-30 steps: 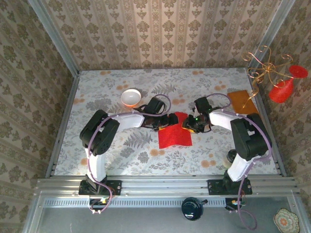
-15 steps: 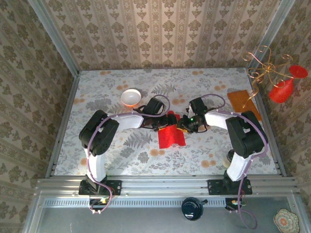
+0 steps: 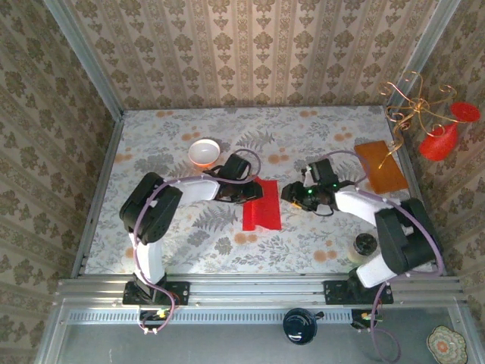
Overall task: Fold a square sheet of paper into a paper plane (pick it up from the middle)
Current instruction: First fold in half a square sheet of paper at the center of the table.
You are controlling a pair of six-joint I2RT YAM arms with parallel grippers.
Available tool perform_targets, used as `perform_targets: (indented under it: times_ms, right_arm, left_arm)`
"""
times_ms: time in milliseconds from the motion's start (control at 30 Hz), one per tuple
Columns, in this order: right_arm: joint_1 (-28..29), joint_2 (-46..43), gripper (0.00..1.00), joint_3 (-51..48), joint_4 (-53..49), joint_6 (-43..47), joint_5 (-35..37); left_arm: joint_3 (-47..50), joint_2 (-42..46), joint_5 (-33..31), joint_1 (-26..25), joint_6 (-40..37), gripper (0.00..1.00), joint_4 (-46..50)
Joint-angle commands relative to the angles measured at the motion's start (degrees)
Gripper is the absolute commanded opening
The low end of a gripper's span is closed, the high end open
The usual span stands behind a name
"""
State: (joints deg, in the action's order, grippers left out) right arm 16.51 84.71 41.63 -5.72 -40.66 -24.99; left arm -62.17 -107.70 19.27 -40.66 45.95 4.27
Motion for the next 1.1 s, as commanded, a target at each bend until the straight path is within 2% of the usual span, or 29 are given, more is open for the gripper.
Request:
perform_targets:
  times_ms: [0, 133, 233, 367, 433, 667, 867, 1067]
  right_arm:
    - [-2.3, -5.4, 0.58, -1.8, 5.1, -0.9, 0.3]
    - [-4.2, -8.7, 0.71, -3.1, 11.1, -1.6, -5.8]
    - [-4.4, -8.2, 0.78, -2.4, 16.5, -3.0, -11.2]
    - [-4.2, -6.7, 0.85, -1.7, 26.4, -7.6, -18.7]
    - [-3.5, -5.8, 0.85, -0.4, 28.0, -8.2, -21.1]
    - [1.2, -1.4, 0.84, 4.5, 29.0, -7.1, -23.6]
    - [2.5, 2.7, 0.81, 7.7, 30.5, -8.3, -25.0]
    - [2.5, 2.4, 0.66, 7.8, 33.6, -10.7, -27.5]
  left_arm:
    - [1.1, 7.2, 0.8, 1.5, -4.8, 0.31, -1.7]
    - [2.6, 13.6, 6.5, 4.0, -5.9, 0.29, -4.8]
    - [3.7, 17.5, 12.5, 6.2, -3.7, 0.29, -8.8]
    - [5.8, 20.6, 20.5, 9.4, 2.1, 0.29, -16.8]
    - [6.4, 21.2, 24.2, 10.6, 4.6, 0.28, -20.5]
    - [5.9, 21.3, 28.4, 11.6, 7.4, 0.28, -23.3]
    - [7.0, 20.3, 29.6, 12.2, 10.1, 0.28, -26.7]
    - [8.5, 20.2, 27.3, 13.5, 9.1, 0.26, -24.2]
